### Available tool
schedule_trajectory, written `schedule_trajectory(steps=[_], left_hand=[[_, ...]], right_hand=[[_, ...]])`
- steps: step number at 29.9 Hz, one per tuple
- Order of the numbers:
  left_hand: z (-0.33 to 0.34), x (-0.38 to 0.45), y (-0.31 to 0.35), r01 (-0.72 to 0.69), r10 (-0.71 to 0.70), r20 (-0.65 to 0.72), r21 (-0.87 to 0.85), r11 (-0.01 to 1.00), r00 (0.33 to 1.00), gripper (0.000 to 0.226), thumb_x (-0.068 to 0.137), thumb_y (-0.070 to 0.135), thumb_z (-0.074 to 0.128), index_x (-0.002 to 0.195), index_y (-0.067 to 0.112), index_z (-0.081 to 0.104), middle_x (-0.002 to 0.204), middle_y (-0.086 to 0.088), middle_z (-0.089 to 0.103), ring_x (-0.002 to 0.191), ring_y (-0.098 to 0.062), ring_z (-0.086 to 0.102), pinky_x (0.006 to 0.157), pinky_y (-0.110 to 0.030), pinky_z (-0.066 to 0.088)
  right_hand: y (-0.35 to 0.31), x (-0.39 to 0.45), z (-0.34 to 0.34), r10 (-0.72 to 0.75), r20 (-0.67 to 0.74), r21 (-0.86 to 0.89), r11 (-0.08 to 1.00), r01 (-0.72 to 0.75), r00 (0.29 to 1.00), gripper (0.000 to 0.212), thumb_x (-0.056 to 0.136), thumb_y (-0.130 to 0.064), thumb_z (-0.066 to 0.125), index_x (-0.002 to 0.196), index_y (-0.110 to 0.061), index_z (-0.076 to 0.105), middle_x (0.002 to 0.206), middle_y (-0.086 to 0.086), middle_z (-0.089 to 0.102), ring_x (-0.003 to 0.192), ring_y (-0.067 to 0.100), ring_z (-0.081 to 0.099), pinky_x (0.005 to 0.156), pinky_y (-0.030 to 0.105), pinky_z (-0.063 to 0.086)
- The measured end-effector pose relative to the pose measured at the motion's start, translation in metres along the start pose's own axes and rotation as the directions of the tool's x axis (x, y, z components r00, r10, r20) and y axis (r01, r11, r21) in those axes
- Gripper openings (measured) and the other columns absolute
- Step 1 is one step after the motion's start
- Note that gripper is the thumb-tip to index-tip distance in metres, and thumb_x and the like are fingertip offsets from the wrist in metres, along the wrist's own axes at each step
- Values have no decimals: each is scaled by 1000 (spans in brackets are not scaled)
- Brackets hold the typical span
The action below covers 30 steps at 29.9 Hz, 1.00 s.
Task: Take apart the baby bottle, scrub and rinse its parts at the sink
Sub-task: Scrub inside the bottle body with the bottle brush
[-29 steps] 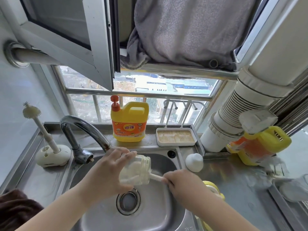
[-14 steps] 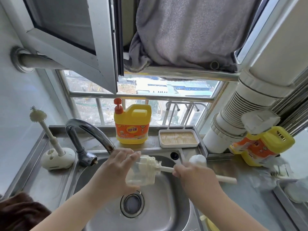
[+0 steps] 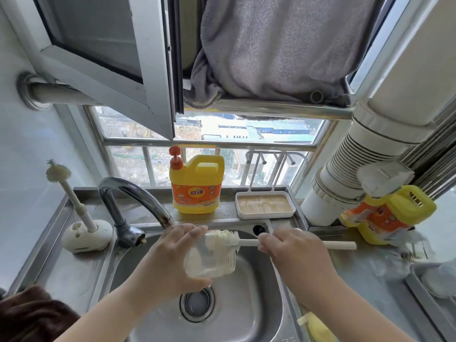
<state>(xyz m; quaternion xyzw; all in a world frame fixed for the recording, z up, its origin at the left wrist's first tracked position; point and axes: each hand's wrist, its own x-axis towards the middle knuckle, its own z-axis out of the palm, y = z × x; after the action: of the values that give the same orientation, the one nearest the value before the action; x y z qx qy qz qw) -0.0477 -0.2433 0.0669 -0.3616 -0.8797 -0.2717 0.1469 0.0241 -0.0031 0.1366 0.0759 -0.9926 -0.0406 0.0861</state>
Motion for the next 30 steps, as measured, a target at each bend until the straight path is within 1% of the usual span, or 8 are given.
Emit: schedule_trajectory(steps=[2,5,10,13,17,22,26,30], left_hand=[[-2,2,1,-30,30,-17,23,999,999,81,53,62,65,120,20,50,107,-3,62,104,-11,46,87,-29,45],[3,-4,2,-93,92,15,55,994,996,89,46,55,80,123,20,49,110,-4,58,106,-15,46,82,-33,54],[16,-21,17,-132,115,128,133,982,985,106,45,57,84,133,16,41,125,-8,44,121,-25,41,75,-38,59],[20,-30,26,-242,235,61,142,960,970,74,78,44,63,139,12,35,133,-13,40,130,-30,36,94,-37,47],[9,-26,20,-250,240,104,102,963,965,89,69,52,60,144,15,28,118,2,42,113,-17,41,82,-31,56],[0,-1,16,-223,188,208,160,962,960,93,42,66,62,123,23,50,111,4,52,103,-9,43,82,-19,48],[7,-2,13,-60,67,209,-38,997,976,89,50,60,64,130,27,42,116,7,57,108,1,37,87,-17,48],[7,2,11,-43,52,147,-65,997,988,86,54,58,62,131,27,40,116,4,57,108,1,37,87,-19,41]], right_hand=[[-8,-1,-2,66,145,81,994,-78,987,28,96,-36,37,86,-27,62,65,-8,44,61,15,48,54,27,37],[-11,-7,-1,-13,536,350,914,-208,844,27,98,-38,39,95,-25,62,65,-10,41,66,13,45,61,28,39],[-14,2,-4,-56,716,547,664,-510,696,35,98,-39,38,74,-28,60,54,-10,44,45,7,37,46,21,30],[-19,0,3,-50,742,593,513,-620,668,36,100,-36,36,72,-25,56,53,-8,43,42,8,34,42,20,27],[-22,-7,7,-102,734,596,570,-565,672,36,98,-37,40,67,-29,57,48,-14,46,45,2,41,51,17,34],[-25,-9,-5,-130,660,578,717,-390,740,32,97,-40,43,68,-33,56,53,-15,50,46,-3,43,54,15,34],[-16,-4,-5,-10,378,182,981,-64,926,21,94,-39,50,86,-24,62,79,-7,57,69,14,54,59,25,36],[-11,-1,4,-11,160,-79,997,24,987,28,58,-31,86,61,-24,59,52,-7,42,41,16,45,41,21,18]])
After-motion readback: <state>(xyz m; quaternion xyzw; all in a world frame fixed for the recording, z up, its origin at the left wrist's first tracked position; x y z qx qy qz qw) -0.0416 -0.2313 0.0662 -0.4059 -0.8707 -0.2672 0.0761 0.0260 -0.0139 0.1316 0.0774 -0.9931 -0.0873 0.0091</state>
